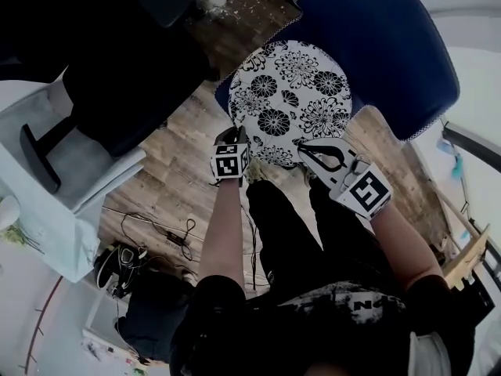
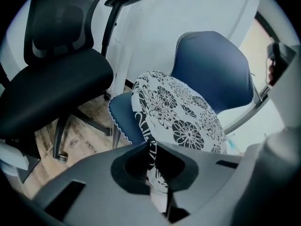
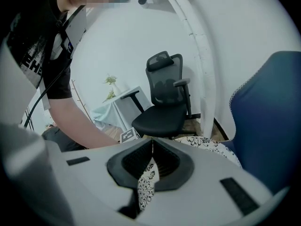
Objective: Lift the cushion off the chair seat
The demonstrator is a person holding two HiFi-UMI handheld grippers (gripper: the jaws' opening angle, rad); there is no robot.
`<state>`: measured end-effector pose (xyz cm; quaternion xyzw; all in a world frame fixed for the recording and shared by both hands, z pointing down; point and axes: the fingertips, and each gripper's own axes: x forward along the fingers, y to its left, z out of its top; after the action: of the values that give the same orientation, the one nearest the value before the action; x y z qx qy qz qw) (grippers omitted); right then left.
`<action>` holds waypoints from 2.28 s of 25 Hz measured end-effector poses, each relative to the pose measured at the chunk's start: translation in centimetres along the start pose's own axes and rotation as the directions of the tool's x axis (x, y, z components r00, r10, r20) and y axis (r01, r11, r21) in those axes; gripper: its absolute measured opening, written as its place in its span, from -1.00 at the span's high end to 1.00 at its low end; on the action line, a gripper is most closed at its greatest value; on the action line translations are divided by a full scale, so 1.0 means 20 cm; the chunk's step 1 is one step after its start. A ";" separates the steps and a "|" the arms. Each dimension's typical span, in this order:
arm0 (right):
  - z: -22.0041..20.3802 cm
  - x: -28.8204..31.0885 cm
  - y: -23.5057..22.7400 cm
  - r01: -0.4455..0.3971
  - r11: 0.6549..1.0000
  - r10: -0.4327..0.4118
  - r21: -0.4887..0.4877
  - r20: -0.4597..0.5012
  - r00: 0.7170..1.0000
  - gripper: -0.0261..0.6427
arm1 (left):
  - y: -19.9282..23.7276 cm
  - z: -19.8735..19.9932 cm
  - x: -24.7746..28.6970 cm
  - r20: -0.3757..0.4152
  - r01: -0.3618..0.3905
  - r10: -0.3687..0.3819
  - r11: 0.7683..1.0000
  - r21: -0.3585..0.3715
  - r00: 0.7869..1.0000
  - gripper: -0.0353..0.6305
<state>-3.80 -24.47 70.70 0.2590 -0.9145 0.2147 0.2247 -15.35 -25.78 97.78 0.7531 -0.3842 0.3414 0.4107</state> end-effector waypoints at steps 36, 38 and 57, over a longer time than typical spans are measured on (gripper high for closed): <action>0.42 -0.58 0.00 0.063 0.994 -0.053 -0.086 0.120 0.991 0.87 | -0.85 0.75 -1.12 0.318 -0.023 -0.032 0.985 0.170 0.948 0.82; 0.47 -0.61 0.01 0.068 0.995 -0.058 -0.072 0.132 0.990 0.87 | -0.88 0.82 -1.22 0.353 -0.031 -0.033 0.984 0.176 0.935 0.82; 0.95 -0.92 0.08 0.128 0.986 -0.088 -0.104 0.323 0.942 0.87 | -1.13 1.21 -1.91 0.588 -0.108 -0.060 0.963 0.247 0.807 0.82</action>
<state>3.64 -26.04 45.35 0.3257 -0.9346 0.1006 0.1016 -9.17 -27.43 47.75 0.8653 -0.4524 0.1444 0.1604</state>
